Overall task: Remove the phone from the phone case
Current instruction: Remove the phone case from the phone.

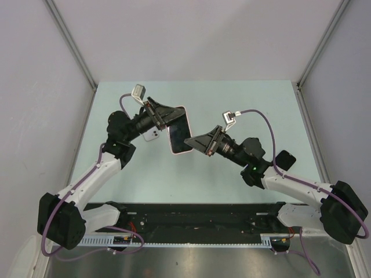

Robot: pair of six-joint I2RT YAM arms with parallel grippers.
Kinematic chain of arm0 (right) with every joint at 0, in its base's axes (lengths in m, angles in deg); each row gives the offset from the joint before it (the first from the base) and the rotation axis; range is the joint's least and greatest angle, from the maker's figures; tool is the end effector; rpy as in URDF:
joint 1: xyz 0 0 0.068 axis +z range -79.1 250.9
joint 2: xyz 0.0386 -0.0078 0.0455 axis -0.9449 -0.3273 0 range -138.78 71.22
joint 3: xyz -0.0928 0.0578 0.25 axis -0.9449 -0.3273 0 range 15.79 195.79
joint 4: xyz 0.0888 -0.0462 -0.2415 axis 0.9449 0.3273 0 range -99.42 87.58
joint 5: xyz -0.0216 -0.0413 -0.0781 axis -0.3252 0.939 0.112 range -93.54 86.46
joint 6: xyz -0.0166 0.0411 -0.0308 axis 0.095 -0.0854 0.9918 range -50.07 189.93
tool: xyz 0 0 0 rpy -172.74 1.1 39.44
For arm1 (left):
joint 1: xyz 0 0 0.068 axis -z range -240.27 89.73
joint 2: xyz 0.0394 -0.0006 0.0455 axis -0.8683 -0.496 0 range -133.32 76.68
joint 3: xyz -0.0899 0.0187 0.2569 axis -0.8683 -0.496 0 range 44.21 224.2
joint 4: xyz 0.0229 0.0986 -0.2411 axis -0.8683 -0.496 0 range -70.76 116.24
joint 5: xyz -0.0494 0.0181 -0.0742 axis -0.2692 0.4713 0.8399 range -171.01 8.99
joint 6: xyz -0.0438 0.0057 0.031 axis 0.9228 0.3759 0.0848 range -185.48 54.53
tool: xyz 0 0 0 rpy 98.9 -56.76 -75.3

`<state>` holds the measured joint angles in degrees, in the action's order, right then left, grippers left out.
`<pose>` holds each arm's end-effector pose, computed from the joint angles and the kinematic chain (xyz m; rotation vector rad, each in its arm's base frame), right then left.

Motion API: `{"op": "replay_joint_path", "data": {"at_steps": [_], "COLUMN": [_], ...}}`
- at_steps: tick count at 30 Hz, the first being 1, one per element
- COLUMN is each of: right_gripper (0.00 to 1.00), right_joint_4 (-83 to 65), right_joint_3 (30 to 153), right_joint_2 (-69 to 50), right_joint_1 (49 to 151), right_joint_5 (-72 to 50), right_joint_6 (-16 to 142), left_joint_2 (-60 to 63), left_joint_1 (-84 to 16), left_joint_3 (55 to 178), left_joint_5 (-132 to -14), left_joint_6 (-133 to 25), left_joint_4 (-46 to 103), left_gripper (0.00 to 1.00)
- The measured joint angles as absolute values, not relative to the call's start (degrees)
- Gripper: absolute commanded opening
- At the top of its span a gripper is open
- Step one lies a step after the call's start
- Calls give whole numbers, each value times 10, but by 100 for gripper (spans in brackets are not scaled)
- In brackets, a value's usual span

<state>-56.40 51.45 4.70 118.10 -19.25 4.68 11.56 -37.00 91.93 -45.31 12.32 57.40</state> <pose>0.1696 0.1973 0.3116 -0.0371 1.5512 1.8041 0.2314 -0.1221 0.3615 -0.1434 1.6551 -1.8265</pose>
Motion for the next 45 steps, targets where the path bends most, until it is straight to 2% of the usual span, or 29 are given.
{"op": "replay_joint_path", "data": {"at_steps": [17,18,19,22,26,29,30,34,36,45], "right_gripper": [0,0,0,0,0,0,2,35,43,45], "right_joint_4": [-549,-550,-551,-562,-565,-563,-562,-548,-535,-468], "right_joint_3": [515,515,515,515,515,515,515,515,515,515], "right_joint_2": [53,53,53,53,54,55,55,63,72,134], "right_joint_1": [1165,1165,1165,1165,1165,1165,1165,1164,1163,1164], "right_joint_5": [-189,-189,-189,-189,-187,-186,-185,-187,-189,-183], "right_joint_6": [46,45,44,41,26,25,25,27,32,61], "left_joint_2": [119,118,118,114,111,111,111,111,111,111], "left_joint_1": [-333,-331,-329,-325,-325,-325,-325,-323,-321,-319], "left_joint_3": [873,873,873,873,873,873,873,873,873,873], "left_joint_5": [-469,-469,-471,-478,-480,-480,-480,-481,-480,-478], "left_joint_6": [153,153,153,154,135,131,131,131,135,146], "left_joint_4": [621,623,625,625,627,628,628,626,619,609], "left_gripper": [44,40,30,15,1,0,0,0,0,0]}}
